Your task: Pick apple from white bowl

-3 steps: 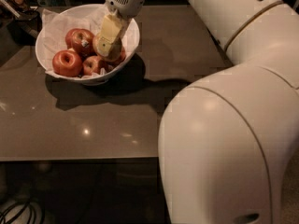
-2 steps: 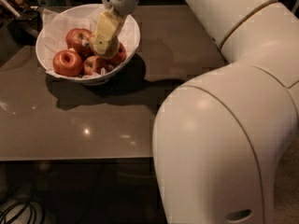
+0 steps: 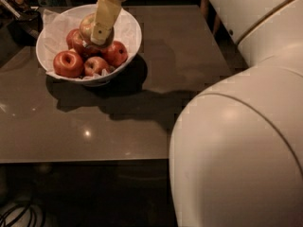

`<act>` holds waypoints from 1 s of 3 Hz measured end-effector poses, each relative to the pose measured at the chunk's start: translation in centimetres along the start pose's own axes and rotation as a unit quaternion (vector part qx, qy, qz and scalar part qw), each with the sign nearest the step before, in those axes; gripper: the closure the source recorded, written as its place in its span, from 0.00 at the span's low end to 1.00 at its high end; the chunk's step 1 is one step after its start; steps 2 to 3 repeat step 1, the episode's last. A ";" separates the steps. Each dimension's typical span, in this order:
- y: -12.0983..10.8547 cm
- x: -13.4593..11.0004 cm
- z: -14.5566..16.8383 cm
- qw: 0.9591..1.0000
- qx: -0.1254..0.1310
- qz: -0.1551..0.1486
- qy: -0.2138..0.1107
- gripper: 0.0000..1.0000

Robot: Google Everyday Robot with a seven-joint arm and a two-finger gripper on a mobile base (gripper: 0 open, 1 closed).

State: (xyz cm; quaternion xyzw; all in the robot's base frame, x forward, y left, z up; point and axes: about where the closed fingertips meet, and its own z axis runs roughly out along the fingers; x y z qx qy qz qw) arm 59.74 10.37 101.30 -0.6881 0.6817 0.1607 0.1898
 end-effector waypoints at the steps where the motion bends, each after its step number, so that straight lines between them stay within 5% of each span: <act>1: -0.6 -0.6 0.3 1.000 0.009 -0.003 -0.009 1.00; 3: -0.6 -0.6 0.3 1.000 0.009 -0.003 -0.009 1.00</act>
Offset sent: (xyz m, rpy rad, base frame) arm 0.0000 0.0000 0.0000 0.0000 0.0000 0.0000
